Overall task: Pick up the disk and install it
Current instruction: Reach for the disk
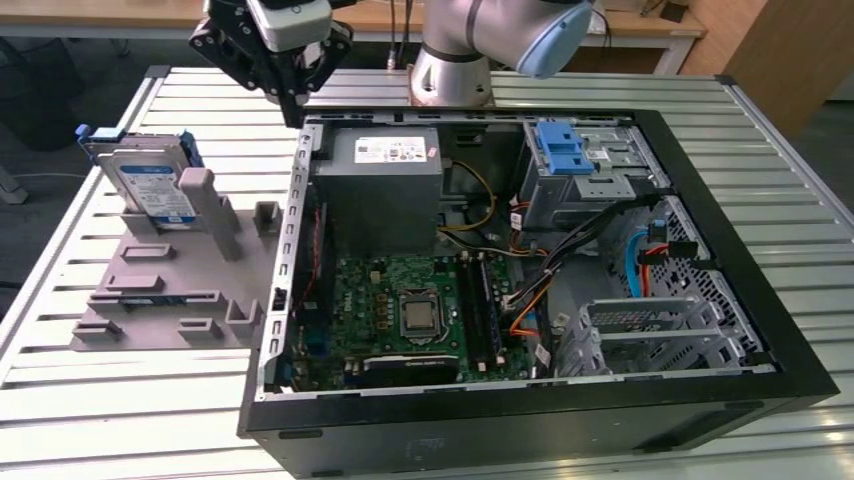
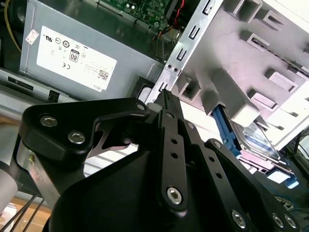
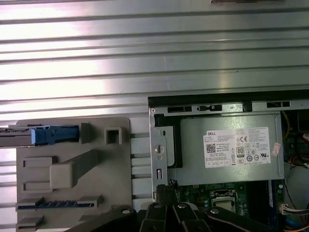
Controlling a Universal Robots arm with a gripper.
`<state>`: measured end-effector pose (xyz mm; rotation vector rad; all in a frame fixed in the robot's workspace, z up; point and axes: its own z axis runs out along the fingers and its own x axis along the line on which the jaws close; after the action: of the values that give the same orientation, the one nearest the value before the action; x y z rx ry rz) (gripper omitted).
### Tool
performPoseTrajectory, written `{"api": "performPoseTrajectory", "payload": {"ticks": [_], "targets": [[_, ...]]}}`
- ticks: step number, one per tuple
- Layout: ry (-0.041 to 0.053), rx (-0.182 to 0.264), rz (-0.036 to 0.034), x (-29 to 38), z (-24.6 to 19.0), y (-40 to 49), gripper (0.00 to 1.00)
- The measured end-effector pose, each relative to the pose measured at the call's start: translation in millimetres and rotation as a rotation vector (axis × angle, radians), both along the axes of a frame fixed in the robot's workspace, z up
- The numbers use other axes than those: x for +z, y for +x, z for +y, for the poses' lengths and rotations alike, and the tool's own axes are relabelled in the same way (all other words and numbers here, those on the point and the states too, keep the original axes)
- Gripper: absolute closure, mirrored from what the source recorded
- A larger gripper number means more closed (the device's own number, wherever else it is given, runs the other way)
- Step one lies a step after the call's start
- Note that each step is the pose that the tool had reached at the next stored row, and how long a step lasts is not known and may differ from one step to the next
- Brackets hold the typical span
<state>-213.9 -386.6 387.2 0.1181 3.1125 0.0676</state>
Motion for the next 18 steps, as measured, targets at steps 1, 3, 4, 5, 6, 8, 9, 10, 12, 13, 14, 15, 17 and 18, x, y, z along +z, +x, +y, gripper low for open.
{"api": "performPoseTrajectory", "payload": {"ticks": [1, 3, 4, 5, 6, 8, 9, 10, 12, 13, 14, 15, 17, 18], "targets": [[0.0000, 0.000, 0.0000, 0.0, 0.3, -0.7, 0.89], [0.0000, 0.000, 0.0000, -0.1, 0.6, -1.3, 0.89], [0.0000, 0.000, 0.0000, -0.1, 0.6, -1.3, 0.89], [0.0000, 0.000, 0.0000, -0.1, 0.6, -1.3, 0.89], [0.0000, 0.000, 0.0000, -0.1, 0.6, -1.4, 0.89], [0.0000, 0.000, 0.0000, -0.1, 0.6, -1.5, 0.89], [0.0000, 0.000, 0.0000, -0.1, 0.6, -1.7, 0.89], [0.0000, 0.000, 0.0000, -0.1, 0.7, -2.0, 0.89], [0.0000, 0.000, 0.0000, -0.1, 1.1, -2.8, 0.89], [0.0000, 0.000, -0.0001, -0.1, 1.4, -3.3, 0.89], [0.0000, 0.000, 0.0000, -0.1, 1.7, -3.9, 0.89], [0.0001, 0.000, -0.0001, -0.1, 2.1, -4.4, 0.89], [0.0000, 0.000, 0.0000, -0.1, 3.4, -5.4, 0.89], [0.0000, 0.000, 0.0000, -0.1, 4.1, -6.0, 0.89]]}}
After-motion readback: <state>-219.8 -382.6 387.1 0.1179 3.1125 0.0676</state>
